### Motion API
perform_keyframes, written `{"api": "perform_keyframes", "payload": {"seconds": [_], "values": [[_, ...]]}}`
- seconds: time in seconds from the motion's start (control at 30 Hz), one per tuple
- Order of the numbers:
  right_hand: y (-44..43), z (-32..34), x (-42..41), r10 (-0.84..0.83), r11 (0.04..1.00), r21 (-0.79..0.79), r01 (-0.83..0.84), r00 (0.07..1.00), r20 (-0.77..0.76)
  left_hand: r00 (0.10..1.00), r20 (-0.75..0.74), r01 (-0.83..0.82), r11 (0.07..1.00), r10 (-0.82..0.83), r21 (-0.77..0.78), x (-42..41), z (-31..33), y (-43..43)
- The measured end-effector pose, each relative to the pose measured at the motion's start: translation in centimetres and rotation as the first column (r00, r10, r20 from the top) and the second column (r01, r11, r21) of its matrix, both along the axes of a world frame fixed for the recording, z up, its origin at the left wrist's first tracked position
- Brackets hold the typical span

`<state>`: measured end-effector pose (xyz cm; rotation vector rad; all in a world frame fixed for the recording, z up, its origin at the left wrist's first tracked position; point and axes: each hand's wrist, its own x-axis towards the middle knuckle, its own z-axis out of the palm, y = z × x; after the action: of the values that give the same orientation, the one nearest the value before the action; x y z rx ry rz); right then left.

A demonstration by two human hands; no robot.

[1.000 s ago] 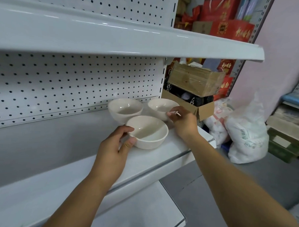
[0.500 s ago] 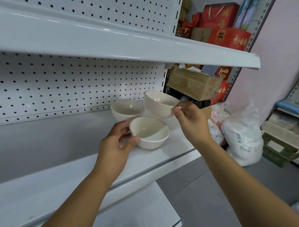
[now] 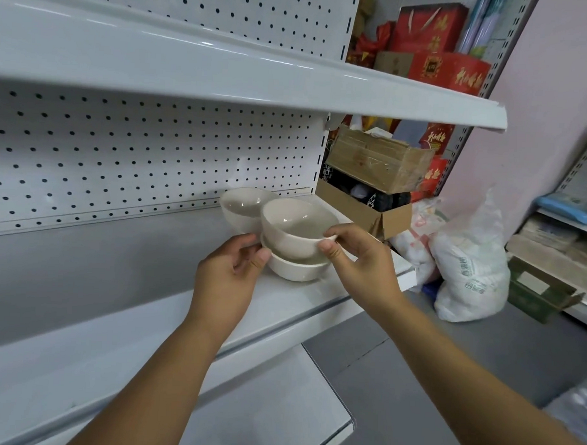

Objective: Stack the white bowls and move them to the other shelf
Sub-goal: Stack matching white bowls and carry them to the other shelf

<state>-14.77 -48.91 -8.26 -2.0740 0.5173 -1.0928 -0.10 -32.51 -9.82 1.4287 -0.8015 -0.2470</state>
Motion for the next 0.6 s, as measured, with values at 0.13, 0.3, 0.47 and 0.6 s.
{"api": "perform_keyframes", "payload": {"seconds": [0.13, 0.3, 0.47, 0.6], "values": [[-0.2, -0.4, -0.3, -0.042, 0.999, -0.008, 0.042, 0.999, -0.030, 1.000, -0.020, 0.019, 1.000, -0.019, 0.003, 0.0, -0.2, -0.1], [-0.3, -1.1, -1.2, -0.077, 0.997, 0.000, 0.077, 0.994, -0.076, 0.998, -0.055, 0.026, 1.000, -0.025, 0.017, 0.1, -0.5, -0.3], [-0.3, -1.0, -1.6, -0.036, 0.997, 0.072, 0.040, 0.998, -0.047, 0.997, -0.075, 0.036, 0.999, -0.033, 0.032, 0.1, -0.4, -0.2], [0.7, -1.7, -1.2, 0.055, 0.973, 0.226, -0.049, 0.998, -0.018, 0.996, -0.077, 0.038, 0.999, -0.036, 0.026, 0.0, -0.4, -0.3]]}}
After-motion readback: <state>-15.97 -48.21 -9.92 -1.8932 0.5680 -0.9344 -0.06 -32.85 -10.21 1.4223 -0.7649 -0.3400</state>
